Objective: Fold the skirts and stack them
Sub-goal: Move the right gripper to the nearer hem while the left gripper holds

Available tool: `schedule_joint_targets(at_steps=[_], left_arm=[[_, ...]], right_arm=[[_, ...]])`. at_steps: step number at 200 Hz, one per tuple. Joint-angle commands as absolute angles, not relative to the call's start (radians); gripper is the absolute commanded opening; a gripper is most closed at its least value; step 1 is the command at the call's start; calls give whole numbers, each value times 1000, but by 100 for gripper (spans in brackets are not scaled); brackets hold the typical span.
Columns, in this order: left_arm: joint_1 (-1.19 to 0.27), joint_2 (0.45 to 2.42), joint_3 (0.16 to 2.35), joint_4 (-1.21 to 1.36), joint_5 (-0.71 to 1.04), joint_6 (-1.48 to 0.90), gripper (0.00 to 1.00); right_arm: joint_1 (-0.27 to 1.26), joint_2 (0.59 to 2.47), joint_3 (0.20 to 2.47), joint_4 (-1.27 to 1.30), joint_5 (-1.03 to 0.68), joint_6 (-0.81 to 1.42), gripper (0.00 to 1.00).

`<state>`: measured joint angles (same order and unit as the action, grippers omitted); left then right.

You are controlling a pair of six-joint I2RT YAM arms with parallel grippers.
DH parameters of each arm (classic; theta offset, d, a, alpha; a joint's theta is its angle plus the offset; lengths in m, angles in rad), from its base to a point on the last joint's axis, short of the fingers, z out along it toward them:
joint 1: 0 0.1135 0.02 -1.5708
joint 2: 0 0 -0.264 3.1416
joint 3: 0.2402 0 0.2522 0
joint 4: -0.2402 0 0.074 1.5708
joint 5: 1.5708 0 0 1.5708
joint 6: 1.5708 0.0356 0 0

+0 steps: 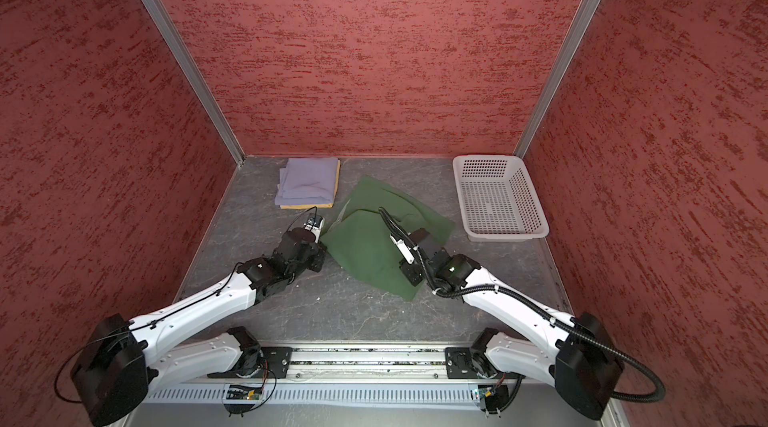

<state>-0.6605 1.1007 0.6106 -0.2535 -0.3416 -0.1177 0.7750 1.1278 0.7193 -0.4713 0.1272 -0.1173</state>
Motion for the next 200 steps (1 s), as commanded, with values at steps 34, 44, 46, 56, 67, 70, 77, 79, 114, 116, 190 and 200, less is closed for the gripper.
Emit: schedule_joint_targets(at_steps=[34, 44, 46, 56, 67, 70, 77, 79, 114, 116, 190, 200], left_arm=[[-632, 1120, 639, -267, -293, -232, 0], [-632, 1130, 642, -269, -295, -232, 0], [-632, 1132, 641, -270, -296, -232, 0], [-631, 1140, 643, -271, -300, -236, 0], [-630, 1149, 644, -272, -300, -237, 0], [-630, 1150, 644, -272, -299, -238, 0], [-630, 1153, 645, -272, -299, -239, 0], [-630, 1154, 645, -272, -299, -239, 0], [-630, 1153, 643, -268, -299, -241, 0], [-629, 1153, 643, -268, -300, -241, 0], [-619, 1144, 641, -261, -302, -245, 0], [-618, 1146, 642, -261, -301, -244, 0]], right_arm=[[866, 1100, 627, -474, 68, -274, 40], [886, 1104, 613, -464, 60, -281, 39], [890, 1105, 610, -463, 58, -283, 39], [907, 1115, 600, -466, 48, -298, 39], [923, 1128, 596, -473, 51, -309, 39], [927, 1132, 595, -476, 50, -313, 39], [936, 1141, 594, -484, 47, -323, 39], [939, 1143, 594, -486, 47, -325, 39], [974, 1182, 595, -502, 37, -338, 39], [975, 1184, 594, -502, 37, -339, 39], [997, 1272, 585, -506, 103, -337, 42], [997, 1281, 584, -498, 126, -330, 43]])
